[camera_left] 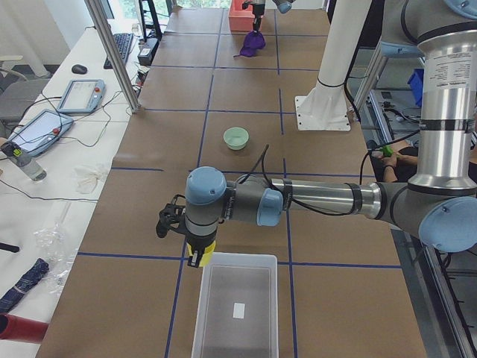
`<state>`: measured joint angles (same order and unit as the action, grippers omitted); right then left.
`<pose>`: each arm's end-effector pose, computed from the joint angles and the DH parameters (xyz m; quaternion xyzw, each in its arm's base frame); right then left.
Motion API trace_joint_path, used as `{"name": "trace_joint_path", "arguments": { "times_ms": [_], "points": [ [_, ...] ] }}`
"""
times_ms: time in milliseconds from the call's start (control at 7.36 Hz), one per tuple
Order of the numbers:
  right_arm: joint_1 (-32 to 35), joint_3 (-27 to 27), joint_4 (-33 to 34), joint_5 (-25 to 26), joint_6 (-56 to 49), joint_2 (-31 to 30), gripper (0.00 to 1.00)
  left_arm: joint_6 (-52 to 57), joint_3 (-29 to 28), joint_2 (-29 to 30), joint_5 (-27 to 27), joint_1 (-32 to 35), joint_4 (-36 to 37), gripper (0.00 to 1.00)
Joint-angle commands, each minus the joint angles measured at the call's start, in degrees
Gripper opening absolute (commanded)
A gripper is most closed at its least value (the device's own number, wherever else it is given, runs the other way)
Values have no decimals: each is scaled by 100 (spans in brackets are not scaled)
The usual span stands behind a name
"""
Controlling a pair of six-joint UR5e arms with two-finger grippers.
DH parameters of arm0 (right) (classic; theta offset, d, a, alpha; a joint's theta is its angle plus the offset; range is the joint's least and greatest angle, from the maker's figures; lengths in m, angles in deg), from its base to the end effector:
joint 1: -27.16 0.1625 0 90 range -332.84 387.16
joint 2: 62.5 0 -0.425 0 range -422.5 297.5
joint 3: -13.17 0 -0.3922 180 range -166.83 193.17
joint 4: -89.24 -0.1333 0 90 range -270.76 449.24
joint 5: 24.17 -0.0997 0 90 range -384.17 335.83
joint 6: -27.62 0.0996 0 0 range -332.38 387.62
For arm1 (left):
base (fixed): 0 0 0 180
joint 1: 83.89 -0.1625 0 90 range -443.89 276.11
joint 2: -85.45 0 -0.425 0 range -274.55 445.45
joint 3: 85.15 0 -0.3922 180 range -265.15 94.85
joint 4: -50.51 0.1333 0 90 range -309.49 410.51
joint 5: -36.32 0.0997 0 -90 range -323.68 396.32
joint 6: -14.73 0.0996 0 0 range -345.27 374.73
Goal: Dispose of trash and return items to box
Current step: 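Grasp the purple towel corner with the right gripper, then carry the yellow cup over the clear bin while the right gripper lifts the towel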
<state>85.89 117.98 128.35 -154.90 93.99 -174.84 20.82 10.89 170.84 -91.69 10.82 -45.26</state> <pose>-0.1241 -0.3360 0.5934 -0.0154 -0.4736 0.1401 0.8694 -0.1100 -0.4592 0.6417 0.0897 0.3180 0.0318 0.9433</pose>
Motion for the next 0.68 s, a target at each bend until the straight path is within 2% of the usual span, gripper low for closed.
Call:
{"name": "trace_joint_path", "arguments": {
  "times_ms": [0,136,272,408,543],
  "points": [
    [470,275,139,-23,-185,2,0,59,11,-408,-22,4,-21,0],
    [821,817,1080,-93,-804,29,0,59,-33,-409,-22,4,-29,0],
    [1224,1449,2491,-189,-1654,159,0,51,-33,-409,-22,4,-29,0],
    [1637,1725,3653,-216,-2524,422,0,59,-42,-418,-22,4,-29,0],
    [1963,1727,4352,-216,-3298,563,0,68,-42,-505,-22,-5,-38,0]
  ]
}}
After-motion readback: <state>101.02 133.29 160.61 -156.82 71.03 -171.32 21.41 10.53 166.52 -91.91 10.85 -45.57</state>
